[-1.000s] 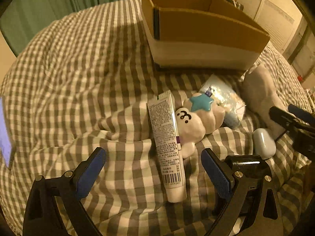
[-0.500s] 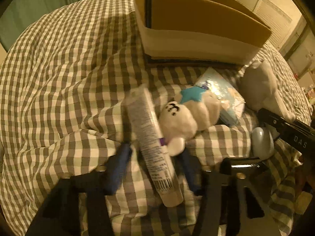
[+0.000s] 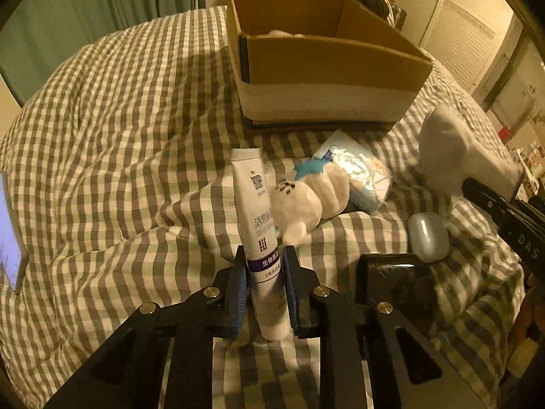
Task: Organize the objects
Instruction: 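Grasp the BOP toothpaste tube with the left tool while the right tool grasps a white sock, then lift the toothpaste tube and sock with both tools over the box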
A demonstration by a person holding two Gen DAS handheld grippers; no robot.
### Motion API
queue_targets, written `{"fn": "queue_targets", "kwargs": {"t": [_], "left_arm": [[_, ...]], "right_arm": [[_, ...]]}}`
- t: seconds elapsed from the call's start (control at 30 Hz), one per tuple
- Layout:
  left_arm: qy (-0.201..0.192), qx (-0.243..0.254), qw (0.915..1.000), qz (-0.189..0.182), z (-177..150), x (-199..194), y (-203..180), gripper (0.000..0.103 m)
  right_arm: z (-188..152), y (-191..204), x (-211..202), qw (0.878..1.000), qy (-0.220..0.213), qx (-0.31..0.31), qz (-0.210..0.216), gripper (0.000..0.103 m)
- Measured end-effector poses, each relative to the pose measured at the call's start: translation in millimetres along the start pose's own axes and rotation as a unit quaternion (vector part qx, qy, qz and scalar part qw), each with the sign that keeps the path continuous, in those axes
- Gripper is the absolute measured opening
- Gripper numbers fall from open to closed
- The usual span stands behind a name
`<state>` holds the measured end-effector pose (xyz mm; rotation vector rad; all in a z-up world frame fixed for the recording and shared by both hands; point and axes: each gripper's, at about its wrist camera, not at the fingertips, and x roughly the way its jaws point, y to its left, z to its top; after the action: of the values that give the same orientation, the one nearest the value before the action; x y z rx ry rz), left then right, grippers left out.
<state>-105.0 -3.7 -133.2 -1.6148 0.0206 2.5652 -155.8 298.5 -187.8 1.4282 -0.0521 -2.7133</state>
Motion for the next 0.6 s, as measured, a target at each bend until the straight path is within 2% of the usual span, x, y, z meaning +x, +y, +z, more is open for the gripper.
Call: {"fn": "queue_targets", "kwargs": {"t": [0.6], "left_arm": [[-0.083, 0.014, 0.9961, -0.026, -12.1, -81.9, -12.5, 0.019]], "right_arm": [[-17.5, 45.9, -122.1, 0.993, -0.108, -0.043, 0.028, 0.015]]}}
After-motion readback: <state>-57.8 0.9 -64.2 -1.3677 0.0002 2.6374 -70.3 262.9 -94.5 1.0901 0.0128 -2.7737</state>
